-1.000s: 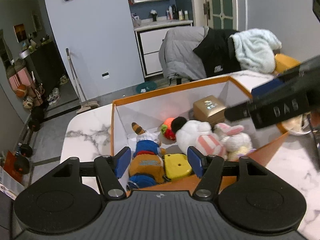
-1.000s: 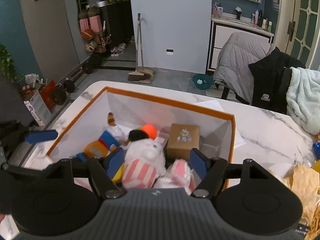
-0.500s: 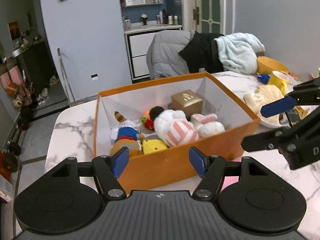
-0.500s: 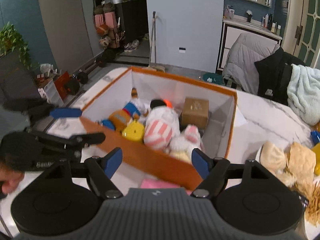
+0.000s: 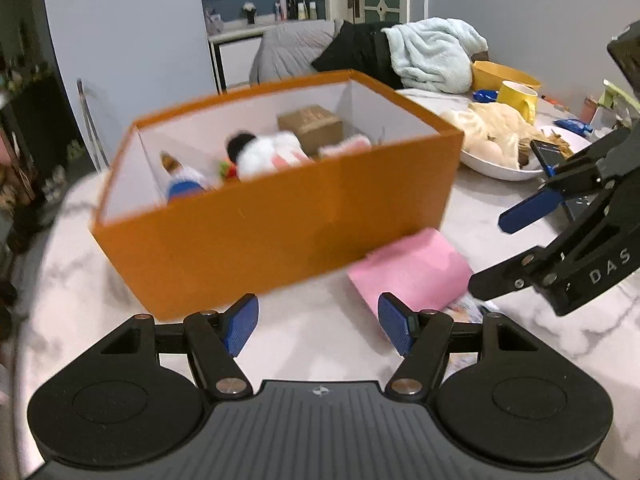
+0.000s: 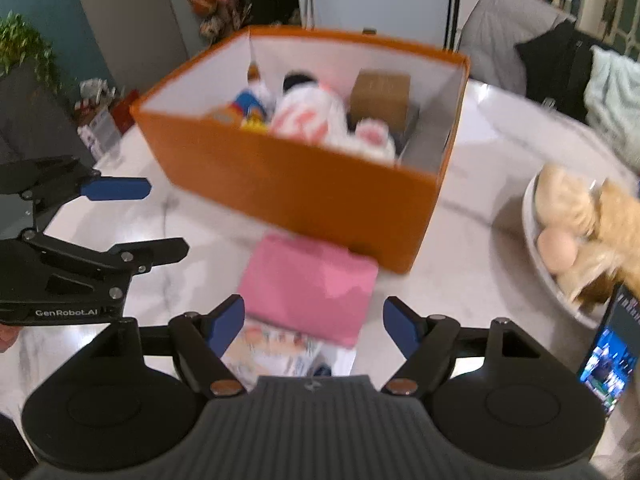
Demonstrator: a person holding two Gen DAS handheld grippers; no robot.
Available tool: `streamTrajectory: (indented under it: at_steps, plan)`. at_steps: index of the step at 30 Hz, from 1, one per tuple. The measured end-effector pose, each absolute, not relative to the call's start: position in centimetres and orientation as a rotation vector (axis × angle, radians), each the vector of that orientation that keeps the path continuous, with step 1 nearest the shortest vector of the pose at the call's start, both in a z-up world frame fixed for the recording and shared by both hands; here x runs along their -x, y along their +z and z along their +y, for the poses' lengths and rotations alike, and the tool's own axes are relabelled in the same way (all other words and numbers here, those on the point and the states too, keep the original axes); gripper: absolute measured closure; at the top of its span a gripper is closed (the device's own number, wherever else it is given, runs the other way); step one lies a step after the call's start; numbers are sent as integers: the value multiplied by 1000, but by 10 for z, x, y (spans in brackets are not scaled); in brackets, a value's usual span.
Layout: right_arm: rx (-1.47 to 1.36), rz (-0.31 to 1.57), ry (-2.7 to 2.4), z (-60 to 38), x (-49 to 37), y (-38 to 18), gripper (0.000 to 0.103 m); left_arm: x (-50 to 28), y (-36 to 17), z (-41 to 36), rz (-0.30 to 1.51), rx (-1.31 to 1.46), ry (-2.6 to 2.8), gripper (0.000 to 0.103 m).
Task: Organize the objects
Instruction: 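Withdraw both grippers from the box toward the white lotion tube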
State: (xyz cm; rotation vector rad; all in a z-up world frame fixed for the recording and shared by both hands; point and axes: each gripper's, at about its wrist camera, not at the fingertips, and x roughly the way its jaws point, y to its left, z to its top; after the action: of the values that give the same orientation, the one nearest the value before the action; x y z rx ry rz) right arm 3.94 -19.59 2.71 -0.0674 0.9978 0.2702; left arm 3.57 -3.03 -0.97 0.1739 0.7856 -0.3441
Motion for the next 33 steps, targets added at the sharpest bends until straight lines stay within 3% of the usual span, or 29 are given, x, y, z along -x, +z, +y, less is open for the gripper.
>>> streamTrajectory:
  at_steps: [6, 16, 33]
  plan:
    - [83, 1048, 279, -200, -36, 3, 25, -30, -38, -41, 839, -176, -385, 24]
    - [-31, 1059, 231, -216, -45, -6, 25, -11, -41, -62, 775, -258, -578, 22]
    - [-100, 1172, 320, -214, -40, -24, 24, 9, -58, -68, 889, -239, -815, 23]
